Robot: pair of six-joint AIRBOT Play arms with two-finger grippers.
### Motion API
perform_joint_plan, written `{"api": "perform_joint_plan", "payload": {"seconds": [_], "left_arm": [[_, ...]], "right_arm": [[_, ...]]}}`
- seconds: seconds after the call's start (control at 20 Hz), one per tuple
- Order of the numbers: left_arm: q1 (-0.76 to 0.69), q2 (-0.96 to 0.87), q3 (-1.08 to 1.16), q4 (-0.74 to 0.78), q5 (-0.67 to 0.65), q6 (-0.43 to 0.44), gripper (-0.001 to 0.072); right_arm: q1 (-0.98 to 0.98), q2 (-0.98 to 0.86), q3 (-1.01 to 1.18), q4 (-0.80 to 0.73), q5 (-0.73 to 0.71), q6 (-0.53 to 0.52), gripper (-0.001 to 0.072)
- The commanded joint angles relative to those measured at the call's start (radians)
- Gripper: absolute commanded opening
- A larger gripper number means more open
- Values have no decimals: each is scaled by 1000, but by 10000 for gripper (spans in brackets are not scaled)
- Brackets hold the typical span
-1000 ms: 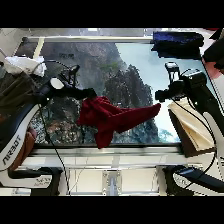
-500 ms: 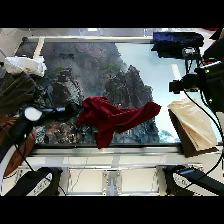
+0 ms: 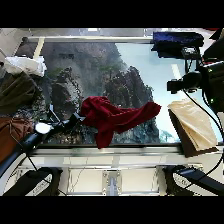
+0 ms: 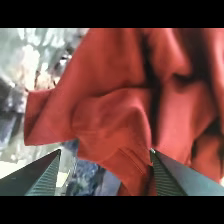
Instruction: Fold the shirts.
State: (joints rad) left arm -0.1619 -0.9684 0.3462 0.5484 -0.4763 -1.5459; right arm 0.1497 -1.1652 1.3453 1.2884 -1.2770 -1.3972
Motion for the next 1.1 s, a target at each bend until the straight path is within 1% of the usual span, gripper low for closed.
{"api": "perform_joint_plan", "payload": {"seconds": [0.0, 0.1, 0.2, 0.25, 0.35, 0.4, 0.45, 0.5, 0.6, 0.8, 0.85, 0.95, 1.0, 1.05], "left_arm": [[-42, -35, -8, -90, 66, 48, 600], [-58, -45, -6, -113, 92, 61, 597], [-62, -64, 5, -115, 103, 62, 504], [-62, -78, 14, -116, 103, 64, 485], [-62, -108, 37, -116, 103, 73, 475], [-62, -118, 48, -115, 103, 73, 341], [-62, -121, 61, -115, 103, 73, 45], [-61, -119, 72, -115, 103, 88, 13], [-58, -113, 91, -114, 103, 124, 13], [-35, -69, 97, -103, 98, 126, 12], [-29, -55, 97, -103, 97, 126, 12], [-23, -30, 97, -89, 92, 126, 12], [-23, -20, 97, -62, 90, 125, 12], [-23, -14, 97, -47, 88, 126, 12]], "right_arm": [[0, 1, 1, 21, 1, 1, 462], [0, 1, 1, 24, 1, 1, 461], [0, 1, 1, 29, 1, 1, 460], [0, 1, 1, 34, 1, 1, 459], [0, 1, 1, 43, 1, 1, 451], [0, 1, 1, 44, 0, 1, 451], [0, 1, 1, 43, 0, 1, 451], [0, 1, 1, 41, 1, 1, 451], [0, 1, 1, 15, 0, -5, 452], [-7, -7, -17, -93, -13, -10, 452], [-24, -18, -34, -43, -29, -11, 452], [-97, -69, -74, 193, -72, -72, 453], [-134, -101, -87, 300, -65, -91, 465], [-158, -134, -89, 378, -48, -96, 511]]}}
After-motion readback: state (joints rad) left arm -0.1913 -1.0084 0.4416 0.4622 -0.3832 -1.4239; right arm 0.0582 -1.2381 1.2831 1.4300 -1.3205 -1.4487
